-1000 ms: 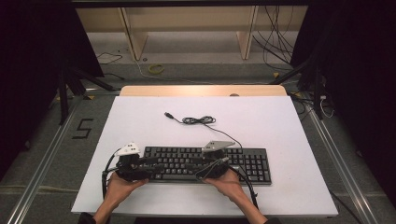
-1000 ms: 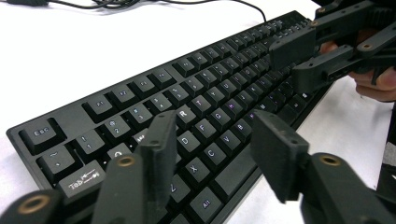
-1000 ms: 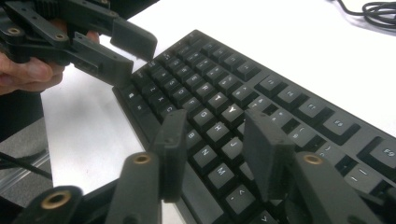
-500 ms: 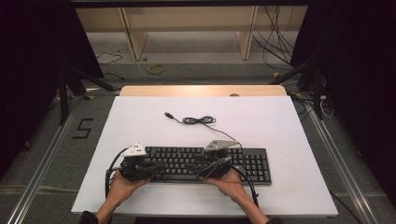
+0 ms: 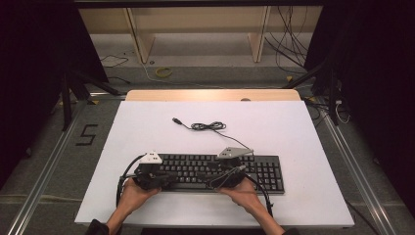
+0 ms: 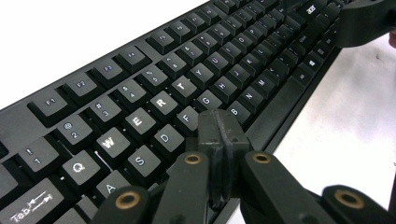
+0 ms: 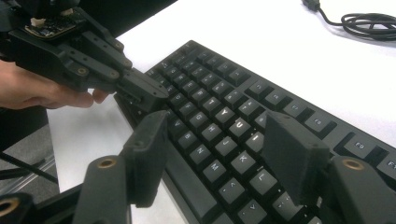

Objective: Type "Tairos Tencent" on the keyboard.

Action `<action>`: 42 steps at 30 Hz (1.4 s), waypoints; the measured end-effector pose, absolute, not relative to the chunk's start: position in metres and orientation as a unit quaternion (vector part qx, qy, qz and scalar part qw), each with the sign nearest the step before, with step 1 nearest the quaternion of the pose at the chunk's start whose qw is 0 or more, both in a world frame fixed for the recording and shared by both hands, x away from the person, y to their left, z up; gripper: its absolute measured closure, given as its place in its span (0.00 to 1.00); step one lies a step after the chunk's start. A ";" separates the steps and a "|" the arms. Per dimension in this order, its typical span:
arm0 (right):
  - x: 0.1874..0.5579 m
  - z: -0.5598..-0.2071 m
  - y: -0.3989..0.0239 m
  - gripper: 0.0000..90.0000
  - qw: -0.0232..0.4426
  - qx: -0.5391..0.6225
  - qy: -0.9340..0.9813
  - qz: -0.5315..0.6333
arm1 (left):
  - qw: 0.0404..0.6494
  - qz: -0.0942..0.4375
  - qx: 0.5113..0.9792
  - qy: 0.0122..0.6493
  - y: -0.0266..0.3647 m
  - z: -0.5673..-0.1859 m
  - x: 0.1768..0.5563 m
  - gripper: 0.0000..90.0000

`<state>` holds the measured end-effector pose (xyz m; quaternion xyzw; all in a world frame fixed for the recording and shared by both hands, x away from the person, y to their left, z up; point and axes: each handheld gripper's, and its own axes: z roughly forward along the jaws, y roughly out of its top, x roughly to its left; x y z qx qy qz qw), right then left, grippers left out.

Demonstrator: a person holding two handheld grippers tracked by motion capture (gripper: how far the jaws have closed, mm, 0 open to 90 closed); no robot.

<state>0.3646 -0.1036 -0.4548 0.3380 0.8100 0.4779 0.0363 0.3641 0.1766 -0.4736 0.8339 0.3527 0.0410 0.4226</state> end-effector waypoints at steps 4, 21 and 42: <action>0.363 -0.455 -0.106 0.43 0.038 0.335 0.811 0.478 | 0.419 0.039 0.835 0.354 0.175 -0.475 0.365 0.99; 0.356 -0.454 -0.117 0.39 0.044 0.331 0.806 0.490 | 0.408 0.036 0.838 0.360 0.173 -0.478 0.367 0.99; 0.353 -0.455 -0.120 0.39 0.045 0.333 0.806 0.488 | 0.393 0.047 0.850 0.348 0.171 -0.480 0.368 0.99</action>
